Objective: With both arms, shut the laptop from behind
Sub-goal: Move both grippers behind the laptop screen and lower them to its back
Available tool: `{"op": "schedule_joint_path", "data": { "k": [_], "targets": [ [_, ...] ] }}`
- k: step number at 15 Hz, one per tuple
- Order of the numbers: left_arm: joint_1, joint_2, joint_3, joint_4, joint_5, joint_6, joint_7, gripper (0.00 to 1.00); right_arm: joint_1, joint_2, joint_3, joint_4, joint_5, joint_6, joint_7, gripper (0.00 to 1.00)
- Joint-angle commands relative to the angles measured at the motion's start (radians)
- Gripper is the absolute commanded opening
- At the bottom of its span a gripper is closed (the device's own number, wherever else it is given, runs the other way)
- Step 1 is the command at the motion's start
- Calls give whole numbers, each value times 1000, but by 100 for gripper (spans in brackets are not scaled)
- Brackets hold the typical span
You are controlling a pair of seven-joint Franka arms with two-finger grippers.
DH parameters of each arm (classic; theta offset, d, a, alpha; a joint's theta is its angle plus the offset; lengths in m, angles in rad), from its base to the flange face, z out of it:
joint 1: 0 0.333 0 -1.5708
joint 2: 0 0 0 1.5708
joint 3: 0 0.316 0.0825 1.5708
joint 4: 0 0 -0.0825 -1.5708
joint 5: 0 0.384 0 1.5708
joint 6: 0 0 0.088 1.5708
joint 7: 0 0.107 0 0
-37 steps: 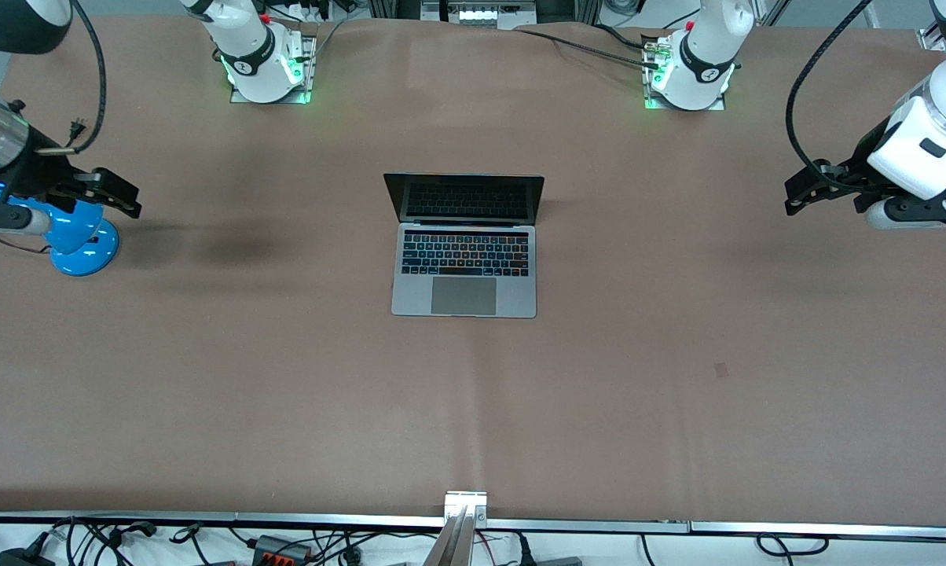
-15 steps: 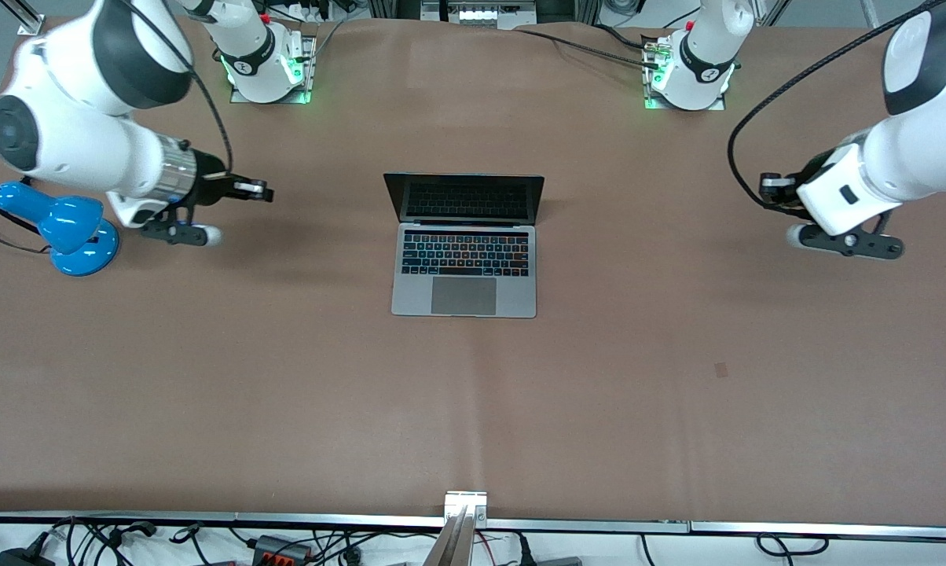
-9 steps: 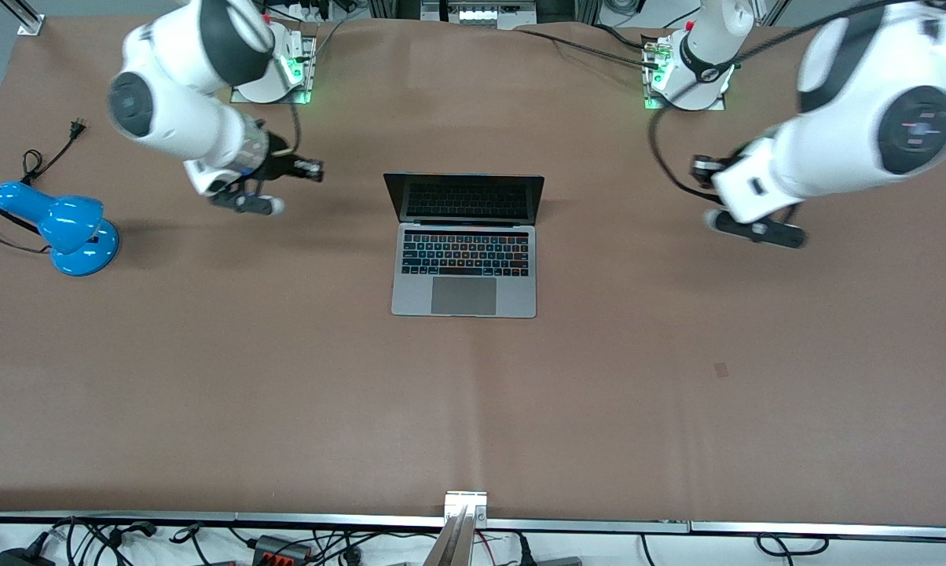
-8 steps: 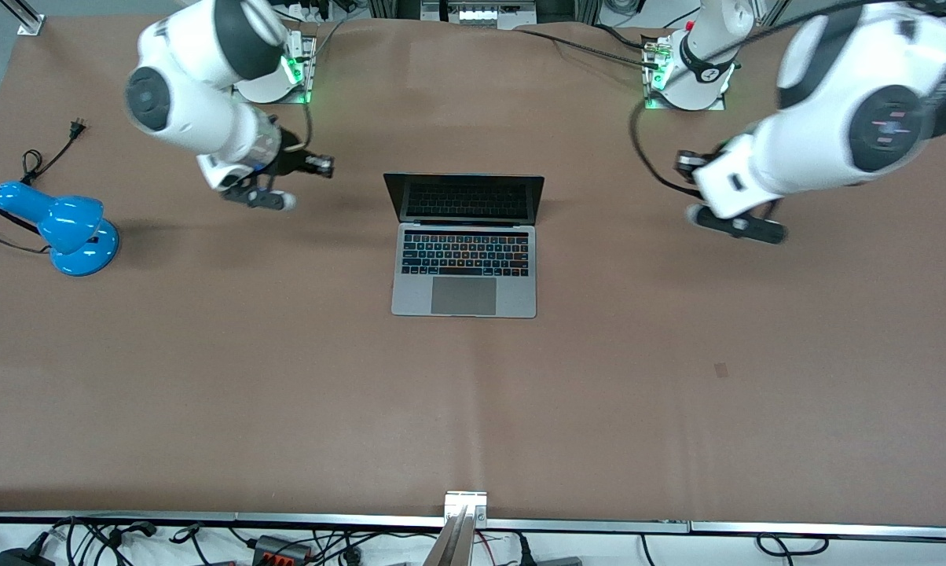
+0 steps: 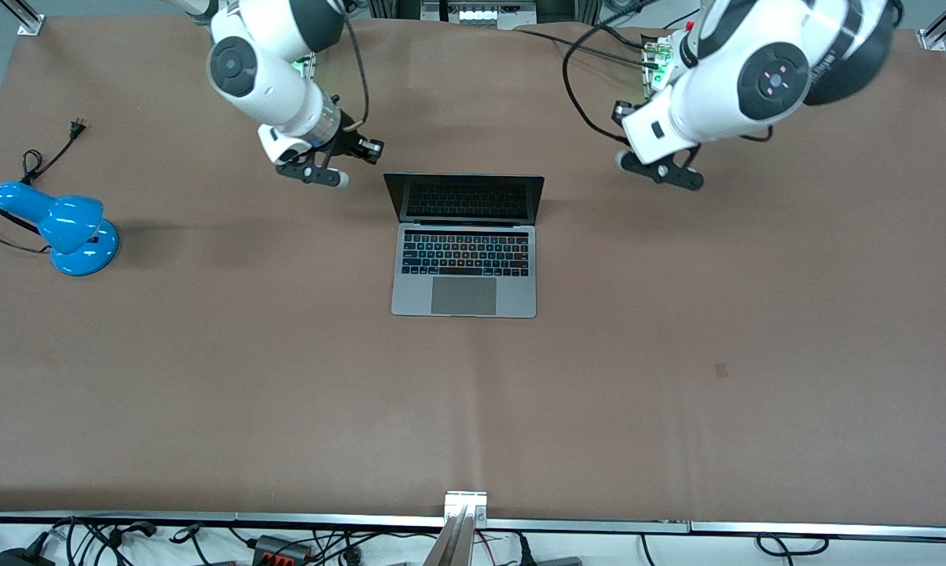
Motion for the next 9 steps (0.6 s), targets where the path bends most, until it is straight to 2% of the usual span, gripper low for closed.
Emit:
{"op": "schedule_joint_path", "data": {
  "k": [1, 5, 9],
  "targets": [
    [16, -80, -70, -146, -50, 118, -16, 1, 49, 15, -10, -18, 20, 62, 41, 0],
    [12, -71, -172, -238, -133, 340, -65, 1, 111, 48, -8, -20, 20, 117, 75, 0],
    [12, 7, -250, -270, -156, 543, -100, 1, 112, 97, -10, -12, 14, 214, 66, 0]
  ]
}}
